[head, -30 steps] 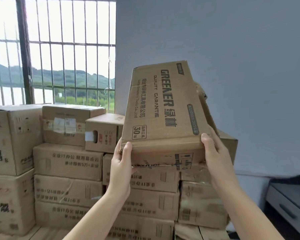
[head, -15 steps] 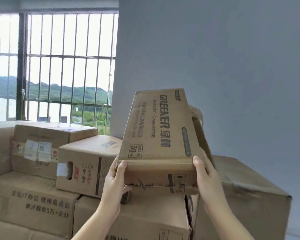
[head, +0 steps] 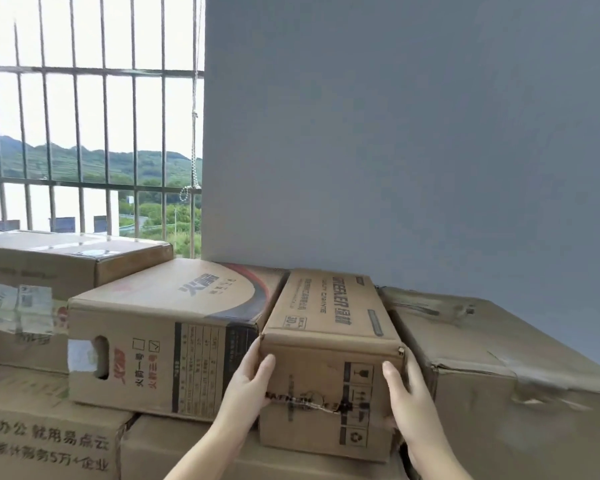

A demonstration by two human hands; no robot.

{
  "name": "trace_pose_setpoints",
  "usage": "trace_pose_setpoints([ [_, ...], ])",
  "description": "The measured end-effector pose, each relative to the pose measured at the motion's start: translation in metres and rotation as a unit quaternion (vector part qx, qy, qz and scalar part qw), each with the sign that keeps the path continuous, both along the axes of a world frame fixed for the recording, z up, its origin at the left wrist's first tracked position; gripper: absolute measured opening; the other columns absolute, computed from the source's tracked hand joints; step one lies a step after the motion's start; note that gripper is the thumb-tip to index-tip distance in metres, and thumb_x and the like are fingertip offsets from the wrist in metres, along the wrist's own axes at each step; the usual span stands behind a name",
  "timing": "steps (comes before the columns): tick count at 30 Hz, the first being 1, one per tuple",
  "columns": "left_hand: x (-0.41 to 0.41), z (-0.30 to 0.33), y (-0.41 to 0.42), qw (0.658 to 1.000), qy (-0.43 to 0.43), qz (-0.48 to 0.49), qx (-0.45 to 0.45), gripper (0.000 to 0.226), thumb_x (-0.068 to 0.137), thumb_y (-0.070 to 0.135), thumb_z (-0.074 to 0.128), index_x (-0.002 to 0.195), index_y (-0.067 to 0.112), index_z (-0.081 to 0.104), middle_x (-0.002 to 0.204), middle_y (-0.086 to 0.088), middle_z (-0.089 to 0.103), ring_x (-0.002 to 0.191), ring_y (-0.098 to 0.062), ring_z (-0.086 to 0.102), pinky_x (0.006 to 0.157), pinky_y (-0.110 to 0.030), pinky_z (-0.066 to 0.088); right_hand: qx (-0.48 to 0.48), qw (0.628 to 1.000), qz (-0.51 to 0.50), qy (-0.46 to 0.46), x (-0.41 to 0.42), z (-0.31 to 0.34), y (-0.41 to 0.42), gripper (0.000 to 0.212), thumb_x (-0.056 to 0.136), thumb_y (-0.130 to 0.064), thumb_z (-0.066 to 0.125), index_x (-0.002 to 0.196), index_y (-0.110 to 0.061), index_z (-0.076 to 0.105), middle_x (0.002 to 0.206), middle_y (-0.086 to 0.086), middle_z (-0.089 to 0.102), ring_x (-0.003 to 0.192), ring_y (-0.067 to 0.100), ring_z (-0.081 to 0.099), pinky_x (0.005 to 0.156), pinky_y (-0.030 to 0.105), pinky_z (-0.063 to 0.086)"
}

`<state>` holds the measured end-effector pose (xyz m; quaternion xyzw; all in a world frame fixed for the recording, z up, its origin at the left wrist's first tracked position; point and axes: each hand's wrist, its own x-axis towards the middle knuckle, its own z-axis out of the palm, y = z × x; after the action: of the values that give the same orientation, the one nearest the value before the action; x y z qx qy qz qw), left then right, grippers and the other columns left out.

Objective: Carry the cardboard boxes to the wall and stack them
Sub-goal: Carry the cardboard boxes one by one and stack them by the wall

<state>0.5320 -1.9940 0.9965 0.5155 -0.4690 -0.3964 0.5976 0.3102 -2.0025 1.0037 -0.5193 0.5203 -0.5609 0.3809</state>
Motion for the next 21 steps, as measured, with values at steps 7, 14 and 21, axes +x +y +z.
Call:
trace_pose_setpoints([
  [7, -0.012, -0.045, -0.015, 0.973, -0.220, 0.040, -0.055, 0.077, 0.097, 0.025, 0.049, 0.139, 0.046, -0.012, 0.157, 0.007, 0.012, 0.140, -0.012, 0.027, 0.104, -0.021, 0.030, -0.013, 0.992, -0.025, 0.123, -0.006, -0.024, -0.015, 0.065, 0.098, -0.026, 0.049, 0.151, -0.039, 0.013, 0.148, -0.012, 0.037, 0.137, 0.014, 0.037, 0.107, 0.028, 0.030],
  [14, -0.023, -0.041, -0.041, 0.964, -0.263, 0.033, -0.028, 0.081, 0.099, 0.026, 0.044, 0.147, 0.028, -0.021, 0.159, 0.003, -0.011, 0.147, -0.017, 0.006, 0.108, -0.022, 0.022, -0.021, 0.984, -0.040, 0.170, 0.002, -0.026, -0.043, 0.075, 0.097, -0.020, 0.051, 0.153, -0.030, 0.002, 0.156, 0.003, 0.027, 0.140, 0.017, 0.032, 0.111, 0.027, 0.024],
  [21, -0.013, -0.042, -0.027, 0.962, -0.270, 0.001, -0.036, 0.074, 0.098, 0.024, 0.046, 0.150, 0.032, -0.005, 0.159, 0.006, -0.001, 0.145, -0.010, 0.007, 0.106, -0.019, 0.015, -0.048, 0.982, -0.019, 0.180, -0.016, -0.034, -0.025, 0.066, 0.098, -0.022, 0.050, 0.153, -0.027, 0.013, 0.157, -0.010, 0.020, 0.143, 0.005, 0.018, 0.113, 0.022, 0.015],
])
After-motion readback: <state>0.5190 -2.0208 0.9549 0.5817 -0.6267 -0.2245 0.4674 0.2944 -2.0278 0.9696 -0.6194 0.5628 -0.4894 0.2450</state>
